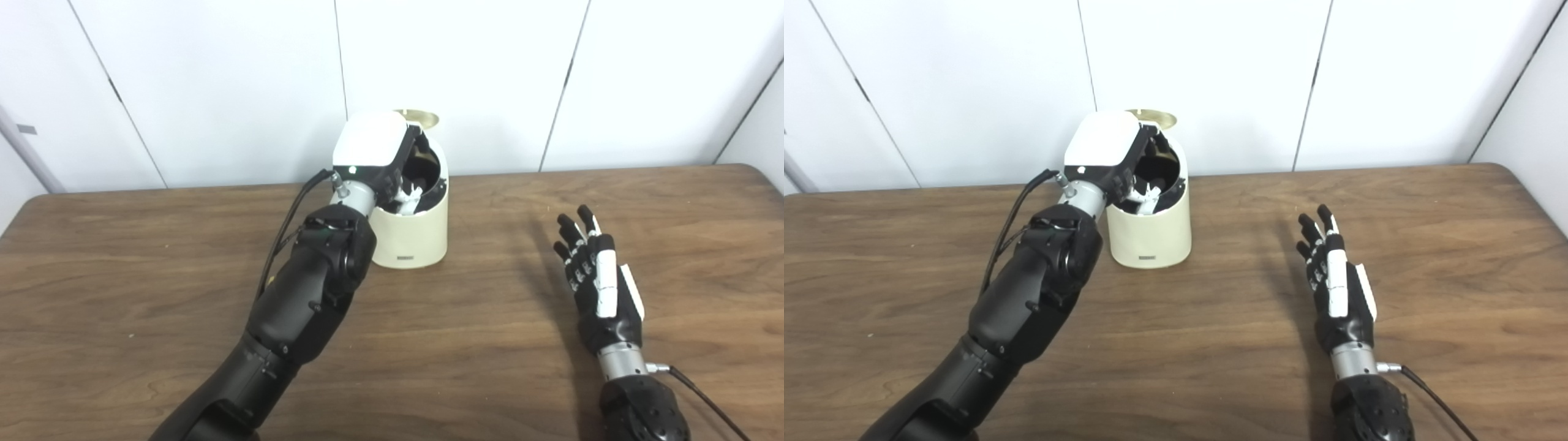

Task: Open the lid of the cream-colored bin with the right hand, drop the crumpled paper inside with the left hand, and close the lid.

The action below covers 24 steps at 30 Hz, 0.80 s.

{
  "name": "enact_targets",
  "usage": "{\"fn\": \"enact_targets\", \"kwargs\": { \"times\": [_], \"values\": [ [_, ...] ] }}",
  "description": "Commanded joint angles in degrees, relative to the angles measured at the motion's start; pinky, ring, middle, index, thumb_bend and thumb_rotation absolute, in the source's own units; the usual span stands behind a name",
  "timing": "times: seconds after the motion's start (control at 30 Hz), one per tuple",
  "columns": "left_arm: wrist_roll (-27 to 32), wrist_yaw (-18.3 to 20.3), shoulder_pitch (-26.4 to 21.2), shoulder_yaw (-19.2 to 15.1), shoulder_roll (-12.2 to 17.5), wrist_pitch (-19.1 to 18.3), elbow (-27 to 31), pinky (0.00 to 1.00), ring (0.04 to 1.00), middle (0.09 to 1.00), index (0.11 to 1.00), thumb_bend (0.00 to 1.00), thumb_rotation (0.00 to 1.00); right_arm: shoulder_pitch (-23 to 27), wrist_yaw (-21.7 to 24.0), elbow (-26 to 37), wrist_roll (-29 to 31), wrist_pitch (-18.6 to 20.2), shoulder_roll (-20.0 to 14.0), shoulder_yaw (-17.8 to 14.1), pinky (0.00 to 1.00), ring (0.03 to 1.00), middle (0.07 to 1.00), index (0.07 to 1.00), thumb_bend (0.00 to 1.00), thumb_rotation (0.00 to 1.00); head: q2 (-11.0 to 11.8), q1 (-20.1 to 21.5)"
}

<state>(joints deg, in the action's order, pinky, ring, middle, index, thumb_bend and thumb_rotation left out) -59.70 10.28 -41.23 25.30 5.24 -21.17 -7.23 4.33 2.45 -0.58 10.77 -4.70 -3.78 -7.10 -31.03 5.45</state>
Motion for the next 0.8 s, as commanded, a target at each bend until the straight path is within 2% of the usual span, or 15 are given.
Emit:
{"fn": "enact_targets", "kwargs": {
  "times": [0.0,0.07,0.13,0.2,0.37,0.47,0.53,0.6,0.63,0.67,0.73,0.77],
  "values": [
    [-0.48,-0.44,-1.50,-0.43,0.83,0.13,1.70,0.54,0.661,0.707,0.639,0.87,0.03,-1.91,-0.01,-3.57,0.34,-0.97,0.69,-0.22,0.93,0.966,0.924,0.979,0.57,1.00,-0.07,0.04],
    [-0.57,0.04,-1.58,-0.41,0.88,-0.16,1.80,0.54,0.667,0.717,0.643,0.87,0.03,-1.84,-0.02,-3.74,0.20,-1.17,0.65,-0.22,0.93,0.966,0.923,0.979,0.56,1.00,-0.04,0.08],
    [-0.44,0.37,-1.63,-0.50,0.87,-0.33,1.89,0.49,0.619,0.679,0.650,0.87,0.04,-1.72,-0.07,-3.95,0.06,-1.16,0.59,-0.23,0.93,0.964,0.919,0.977,0.57,1.00,-0.06,0.09],
    [-0.36,0.52,-1.63,-0.58,0.84,-0.38,1.96,0.49,0.613,0.676,0.652,0.88,0.04,-1.60,0.19,-4.19,0.20,-1.55,0.46,-0.20,0.94,0.965,0.919,0.978,0.57,1.00,-0.05,0.04],
    [-0.46,0.32,-1.35,-0.67,0.81,-0.33,2.35,0.54,0.665,0.718,0.654,0.88,0.04,-1.41,0.22,-4.56,0.01,-1.70,0.23,-0.19,0.94,0.964,0.920,0.981,0.57,1.00,0.03,0.03],
    [0.38,-0.91,-0.67,-1.25,0.73,0.44,2.94,0.56,0.663,0.710,0.637,0.88,0.02,-1.28,0.45,-4.81,0.26,-1.49,0.06,-0.21,0.94,0.968,0.924,0.985,0.58,1.00,0.03,-0.03],
    [1.40,-1.67,-0.09,-1.91,0.54,0.93,3.61,0.52,0.624,0.672,0.619,0.87,0.00,-1.26,0.32,-4.86,0.21,-1.36,0.02,-0.24,0.94,0.967,0.924,0.986,0.58,1.00,0.05,-0.12],
    [2.54,-2.46,0.42,-2.49,0.42,1.57,4.22,0.48,0.581,0.640,0.596,0.83,0.00,-1.22,0.26,-5.03,0.24,-1.38,0.00,-0.31,0.94,0.963,0.923,0.983,0.58,1.00,0.16,-0.20],
    [3.16,-2.91,0.70,-2.83,0.36,1.98,4.50,0.46,0.569,0.632,0.545,0.68,0.02,-1.18,0.29,-5.15,0.37,-1.39,-0.01,-0.38,0.94,0.964,0.923,0.983,0.58,1.00,0.18,-0.20],
    [3.83,-3.57,0.97,-3.21,0.32,2.57,4.66,0.44,0.559,0.626,0.518,0.60,0.03,-1.15,0.45,-5.36,0.34,-1.62,-0.12,-0.33,0.94,0.965,0.922,0.981,0.57,1.00,0.20,-0.27],
    [4.78,-4.91,1.37,-3.84,0.27,3.58,4.78,0.42,0.543,0.617,0.495,0.53,0.03,-1.08,0.57,-5.60,0.43,-1.75,-0.19,-0.35,0.95,0.971,0.928,0.983,0.56,1.00,0.28,-0.34],
    [5.30,-5.87,1.56,-4.24,0.21,4.19,4.77,0.36,0.505,0.598,0.492,0.50,0.02,-1.03,0.61,-5.68,0.58,-1.75,-0.19,-0.39,0.94,0.966,0.923,0.980,0.56,1.00,0.27,-0.36]
  ]
}}
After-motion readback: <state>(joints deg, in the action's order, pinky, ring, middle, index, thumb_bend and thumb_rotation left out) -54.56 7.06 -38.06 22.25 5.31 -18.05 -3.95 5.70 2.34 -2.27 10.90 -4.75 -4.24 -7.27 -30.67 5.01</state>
